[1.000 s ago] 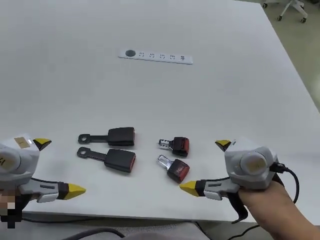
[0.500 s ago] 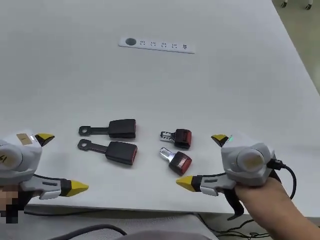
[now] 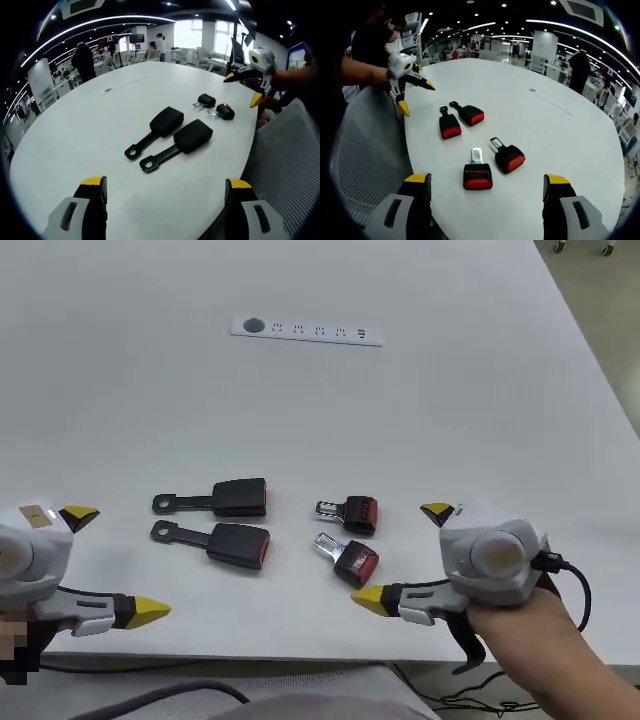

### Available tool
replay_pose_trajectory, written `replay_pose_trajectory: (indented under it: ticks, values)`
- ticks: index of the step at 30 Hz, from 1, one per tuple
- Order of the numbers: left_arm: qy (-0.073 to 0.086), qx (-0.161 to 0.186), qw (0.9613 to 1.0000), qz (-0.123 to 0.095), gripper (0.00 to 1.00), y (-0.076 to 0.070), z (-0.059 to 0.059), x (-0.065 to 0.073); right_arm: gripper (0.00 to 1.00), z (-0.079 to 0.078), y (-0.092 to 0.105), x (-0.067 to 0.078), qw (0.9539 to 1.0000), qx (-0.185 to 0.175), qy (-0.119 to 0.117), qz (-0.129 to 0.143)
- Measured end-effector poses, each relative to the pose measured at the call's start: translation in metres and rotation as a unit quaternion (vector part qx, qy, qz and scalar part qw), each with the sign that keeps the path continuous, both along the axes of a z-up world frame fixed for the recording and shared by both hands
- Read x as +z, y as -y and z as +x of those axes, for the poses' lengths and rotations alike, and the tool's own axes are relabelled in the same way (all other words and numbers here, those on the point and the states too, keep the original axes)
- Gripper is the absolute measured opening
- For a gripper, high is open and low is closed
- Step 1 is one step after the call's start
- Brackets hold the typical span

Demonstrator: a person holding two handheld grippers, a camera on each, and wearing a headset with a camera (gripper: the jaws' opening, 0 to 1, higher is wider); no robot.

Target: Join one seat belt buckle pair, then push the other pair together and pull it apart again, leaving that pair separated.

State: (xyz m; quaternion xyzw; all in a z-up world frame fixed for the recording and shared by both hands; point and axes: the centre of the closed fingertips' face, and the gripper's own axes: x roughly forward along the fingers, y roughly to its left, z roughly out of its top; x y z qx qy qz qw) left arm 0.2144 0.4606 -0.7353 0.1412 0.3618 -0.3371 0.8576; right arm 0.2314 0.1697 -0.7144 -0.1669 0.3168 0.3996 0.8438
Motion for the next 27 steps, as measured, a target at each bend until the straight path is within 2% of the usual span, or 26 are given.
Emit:
replay_pose_trajectory:
  ticks: [6, 9, 11, 14, 20, 22, 24, 27]
  values:
    - [-0.002, -0.006, 1.0000, -0.001, 1.00, 0.0027, -0.0023, 0.0004, 0.94, -0.0030, 0.0027, -0.0016, 1.0000, 0.000, -0.001, -0.003]
    - [0.002, -0.007, 1.0000, 0.000, 1.00, 0.0050, -0.0028, 0.0048, 0.93, -0.0053, 0.0018, -0.0022, 1.0000, 0.002, -0.005, -0.004]
    - [0.009, -0.004, 1.0000, 0.000, 0.96, 0.0027, -0.0009, 0.0084, 0.93, -0.0070, 0.0021, -0.0040, 0.9999, 0.000, -0.012, -0.008]
    - [0.008, 0.005, 0.9999, -0.001, 0.97, -0.0005, 0.0004, 0.0062, 0.91, -0.0069, 0.0014, -0.0029, 0.9999, 0.004, -0.008, -0.012]
    - [0.000, 0.005, 1.0000, -0.002, 0.94, 0.0009, -0.0020, 0.0051, 0.89, -0.0052, -0.0008, -0.0005, 0.9999, 0.004, -0.008, -0.009]
    - [-0.006, 0.016, 0.9998, 0.013, 0.94, -0.0034, -0.0012, 0.0029, 0.87, -0.0054, -0.0003, 0.0003, 0.9999, 0.002, -0.008, -0.007]
    - [-0.001, 0.009, 0.9999, 0.007, 0.93, -0.0013, -0.0013, 0.0055, 0.83, -0.0065, 0.0024, -0.0027, 0.9997, -0.007, -0.021, -0.005]
    - [0.003, 0.003, 1.0000, 0.009, 0.93, -0.0001, -0.0007, 0.0071, 0.83, -0.0061, 0.0036, -0.0035, 0.9998, -0.009, -0.017, -0.007]
